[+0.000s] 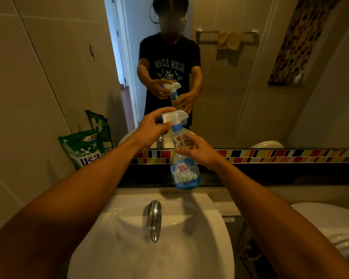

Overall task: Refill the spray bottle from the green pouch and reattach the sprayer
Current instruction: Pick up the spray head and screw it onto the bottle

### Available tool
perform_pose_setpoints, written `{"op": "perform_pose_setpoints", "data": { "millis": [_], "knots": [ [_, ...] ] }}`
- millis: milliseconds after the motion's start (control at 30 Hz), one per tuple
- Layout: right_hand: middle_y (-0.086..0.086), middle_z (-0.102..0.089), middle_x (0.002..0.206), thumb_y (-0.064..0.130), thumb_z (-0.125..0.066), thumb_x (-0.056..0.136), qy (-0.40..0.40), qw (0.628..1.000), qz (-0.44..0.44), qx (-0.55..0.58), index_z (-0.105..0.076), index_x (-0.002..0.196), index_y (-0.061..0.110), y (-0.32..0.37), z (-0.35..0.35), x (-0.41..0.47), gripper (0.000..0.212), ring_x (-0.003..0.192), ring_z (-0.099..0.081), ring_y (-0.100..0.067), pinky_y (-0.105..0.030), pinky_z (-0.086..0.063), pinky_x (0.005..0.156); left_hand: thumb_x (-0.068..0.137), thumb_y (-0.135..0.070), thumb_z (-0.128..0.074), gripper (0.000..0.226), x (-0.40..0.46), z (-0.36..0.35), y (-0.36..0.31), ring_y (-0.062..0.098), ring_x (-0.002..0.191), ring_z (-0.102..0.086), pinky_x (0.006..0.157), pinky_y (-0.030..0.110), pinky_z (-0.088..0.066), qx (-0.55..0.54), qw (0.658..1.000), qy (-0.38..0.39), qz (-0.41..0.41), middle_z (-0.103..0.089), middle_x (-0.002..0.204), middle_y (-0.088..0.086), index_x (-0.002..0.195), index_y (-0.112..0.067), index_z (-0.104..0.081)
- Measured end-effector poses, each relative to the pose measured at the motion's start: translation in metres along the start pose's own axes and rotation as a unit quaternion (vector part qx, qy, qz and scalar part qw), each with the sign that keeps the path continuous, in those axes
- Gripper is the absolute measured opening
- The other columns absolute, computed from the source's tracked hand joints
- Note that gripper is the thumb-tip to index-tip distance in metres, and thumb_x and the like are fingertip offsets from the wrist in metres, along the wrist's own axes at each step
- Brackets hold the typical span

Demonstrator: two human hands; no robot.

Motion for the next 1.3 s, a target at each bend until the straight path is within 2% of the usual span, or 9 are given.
{"op": "perform_pose_setpoints", "data": {
  "millis": [167,267,367,433,667,933,1067,1167,1300],
  "knots": [
    [-0.013,-0.069,0.128,0.017,-0.075,0.094,-0.002,1.000,-0.002,0.006,-0.060,0.137,0.021,0.009,0.000,-0.001,0.046,0.120,-0.067,-0.032,-0.053,-0.058,0.101,0.087,-0.009,-0.072,0.047,0.000,0.002,-0.005,0.020,0.110,-0.060,0.085,0.040,-0.061,-0.018,1.000,-0.011,-0.005,-0.058,0.120,-0.002,0.128,-0.029,-0.061],
    [-0.013,-0.069,0.127,0.016,-0.076,0.094,-0.011,1.000,0.007,-0.012,-0.059,0.138,0.018,0.014,-0.003,-0.001,0.047,0.119,-0.067,-0.032,-0.055,-0.057,0.102,0.078,-0.016,-0.083,0.053,-0.003,-0.003,-0.013,0.001,0.096,-0.064,0.070,0.021,-0.059,0.019,0.998,-0.034,-0.048,-0.059,0.115,-0.002,0.125,-0.021,-0.058],
    [-0.013,-0.069,0.124,0.014,-0.076,0.094,-0.019,1.000,0.015,-0.019,-0.059,0.138,0.015,0.017,-0.006,-0.002,0.048,0.119,-0.066,-0.036,-0.056,-0.057,0.103,0.076,-0.009,-0.083,0.054,-0.004,-0.006,-0.015,-0.012,0.090,-0.061,0.067,0.009,-0.052,0.036,0.994,-0.056,-0.083,-0.059,0.113,-0.005,0.123,-0.015,-0.056],
    [-0.013,-0.069,0.121,0.013,-0.076,0.094,-0.020,0.999,0.019,-0.018,-0.061,0.136,0.014,0.017,-0.005,-0.003,0.045,0.120,-0.065,-0.039,-0.055,-0.057,0.102,0.077,-0.009,-0.082,0.053,-0.004,-0.005,-0.014,-0.010,0.092,-0.061,0.067,0.010,-0.052,0.043,0.994,-0.060,-0.080,-0.060,0.116,-0.002,0.123,-0.018,-0.057],
    [-0.015,-0.068,0.126,0.015,-0.076,0.094,-0.022,0.999,0.015,-0.036,-0.058,0.140,0.016,0.021,-0.003,-0.003,0.049,0.120,-0.066,-0.034,-0.054,-0.057,0.103,0.081,-0.005,-0.077,0.057,-0.003,-0.007,-0.012,0.019,0.106,-0.063,0.076,0.023,-0.059,0.020,0.997,-0.035,-0.068,-0.058,0.122,0.002,0.130,-0.020,-0.053],
    [-0.018,-0.068,0.126,0.016,-0.077,0.093,-0.024,0.999,0.004,-0.044,-0.059,0.138,0.014,0.020,-0.001,-0.002,0.049,0.120,-0.066,-0.036,-0.053,-0.057,0.102,0.082,0.001,-0.074,0.056,-0.001,-0.006,-0.008,0.016,0.108,-0.062,0.076,0.022,-0.058,0.000,0.998,-0.029,-0.052,-0.059,0.121,-0.002,0.130,-0.021,-0.055],
    [-0.019,-0.068,0.125,0.015,-0.078,0.092,-0.023,0.998,0.007,-0.049,-0.060,0.137,0.016,0.021,-0.002,-0.001,0.048,0.119,-0.066,-0.036,-0.054,-0.058,0.102,0.081,-0.008,-0.078,0.056,-0.002,-0.005,-0.007,0.017,0.107,-0.063,0.077,0.025,-0.059,0.005,0.998,-0.030,-0.052,-0.059,0.122,0.001,0.130,-0.022,-0.055],
    [-0.018,-0.067,0.126,0.015,-0.078,0.092,-0.018,0.998,0.007,-0.055,-0.059,0.140,0.016,0.022,-0.004,0.000,0.051,0.120,-0.065,-0.037,-0.054,-0.058,0.102,0.080,-0.009,-0.080,0.056,-0.004,-0.004,-0.008,0.006,0.100,-0.064,0.072,0.017,-0.056,0.004,0.997,-0.048,-0.062,-0.060,0.118,-0.003,0.129,-0.020,-0.055],
    [-0.019,-0.067,0.125,0.016,-0.078,0.093,-0.019,0.999,-0.005,-0.048,-0.058,0.140,0.017,0.019,-0.003,0.001,0.051,0.118,-0.067,-0.035,-0.053,-0.058,0.101,0.082,-0.004,-0.077,0.055,-0.004,-0.004,-0.007,0.011,0.107,-0.060,0.074,0.016,-0.055,0.020,0.997,-0.039,-0.062,-0.058,0.121,-0.001,0.130,-0.020,-0.054]
  ]
}}
Point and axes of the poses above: each hand's wrist, its own x-axis towards the middle knuckle, its own z-axis out of the back of the hand, y = z × x, the point moved 7 cm from there along x, towards the middle knuckle
